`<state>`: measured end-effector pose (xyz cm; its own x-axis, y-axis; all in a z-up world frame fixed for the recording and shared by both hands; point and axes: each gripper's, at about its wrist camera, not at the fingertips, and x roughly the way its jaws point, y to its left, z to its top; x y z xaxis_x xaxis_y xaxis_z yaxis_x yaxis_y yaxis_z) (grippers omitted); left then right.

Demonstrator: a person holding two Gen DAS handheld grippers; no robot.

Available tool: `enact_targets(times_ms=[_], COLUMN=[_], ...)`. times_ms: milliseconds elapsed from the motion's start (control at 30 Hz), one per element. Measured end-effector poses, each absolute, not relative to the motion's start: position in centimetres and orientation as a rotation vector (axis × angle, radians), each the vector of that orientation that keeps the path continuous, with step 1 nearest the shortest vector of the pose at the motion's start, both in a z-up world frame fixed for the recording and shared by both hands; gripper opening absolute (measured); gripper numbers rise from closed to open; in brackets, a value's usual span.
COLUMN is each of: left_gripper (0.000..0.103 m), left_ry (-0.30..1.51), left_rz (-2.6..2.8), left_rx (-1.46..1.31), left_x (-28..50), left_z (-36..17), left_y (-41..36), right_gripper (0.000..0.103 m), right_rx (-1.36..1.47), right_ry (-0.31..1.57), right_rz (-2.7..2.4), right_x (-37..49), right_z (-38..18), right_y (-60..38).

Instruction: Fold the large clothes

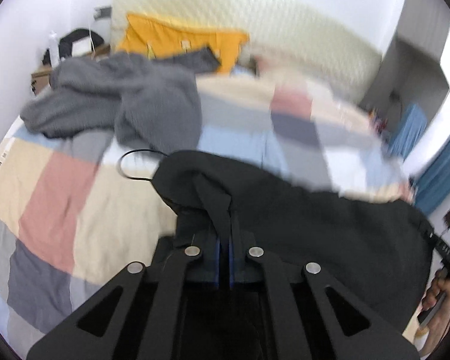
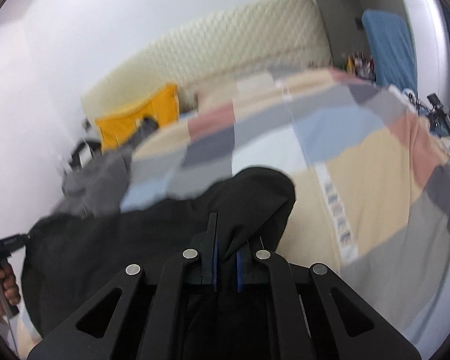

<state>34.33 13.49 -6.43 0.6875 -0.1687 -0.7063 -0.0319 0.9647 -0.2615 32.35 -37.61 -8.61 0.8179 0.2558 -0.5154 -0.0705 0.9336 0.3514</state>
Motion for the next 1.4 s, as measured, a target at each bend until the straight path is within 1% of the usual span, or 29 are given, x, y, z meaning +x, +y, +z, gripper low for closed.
enact_targets(times_ms=[100,167,267,367,467,567,667,700,733,767,800,833,867,967,1067,1133,1200,1300,1400], left_gripper=[0.003,0.003,0.003,0.003,0.003,0.003,0.004,0.005,0.01,0.022,0.035,0.07,0.096,0.1,0.101,0.103,0.103,0.103,0.103], left_ry=[0.751,0.747,0.79,0.845,0.932,0.95,0.946,0.947,0.945,0.94,0.935,0.933,0.926,0.834,0.797,0.754,0.702,0.65,0.597], left_rz=[-0.074,-0.044,-0.001,0.045,0.07,0.066,0.055,0.049,0.043,0.036,0.028,0.027,0.032,0.033,0.023,0.0,-0.02,-0.062,-0.085], left_rx=[-0.279,-0.243,-0.185,-0.135,-0.101,-0.081,-0.059,-0.067,-0.079,-0.09,-0.103,-0.11,-0.115,-0.108,-0.099,-0.101,-0.112,-0.12,-0.116], left_x=[35.2,36.2,38.0,39.1,39.8,39.4,38.6,38.2,37.8,37.5,36.9,36.6,35.9,33.6,31.6,30.1,28.1,25.3,22.5], left_z=[-4.4,-4.6,-6.7,-9.5,-12.6,-13.7,-13.3,-13.0,-12.7,-12.4,-12.0,-11.6,-11.0,-8.3,-5.3,-2.9,0.1,3.9,7.5], left_y=[14.1,13.7,13.1,12.8,12.2,11.8,11.6,11.8,12.0,12.2,12.4,12.3,12.4,12.7,12.5,12.2,11.7,10.7,9.7], right_gripper=[0.005,0.005,0.005,0.005,0.005,0.006,0.009,0.014,0.027,0.034,0.051,0.063,0.066,0.07,0.075,0.082,0.087,0.091,0.103], right_rx=[0.264,0.211,0.165,0.138,0.106,0.063,0.116,0.152,0.199,0.226,0.244,0.247,0.242,0.239,0.248,0.249,0.242,0.234,0.217], right_ry=[0.562,0.579,0.643,0.736,0.787,0.773,0.766,0.765,0.759,0.753,0.741,0.725,0.71,0.659,0.601,0.546,0.495,0.435,0.361], right_rz=[0.148,0.12,0.09,0.067,0.062,0.039,0.022,0.025,0.032,0.038,0.042,0.037,0.031,0.011,-0.001,0.003,0.014,0.037,0.068], right_x=[33.9,35.1,36.7,38.0,38.2,37.4,35.9,35.4,34.5,33.9,33.1,32.2,31.3,28.3,25.6,23.3,21.3,18.8,16.0], right_z=[-7.8,-8.6,-11.3,-15.1,-17.3,-17.1,-16.2,-15.9,-15.6,-15.3,-14.8,-14.2,-13.5,-10.8,-8.0,-5.4,-2.9,0.8,4.6], right_y=[-37.1,-36.4,-35.9,-35.8,-35.3,-34.8,-35.6,-36.1,-36.7,-36.9,-37.1,-37.1,-37.1,-37.3,-37.4,-37.2,-36.9,-36.4,-35.3])
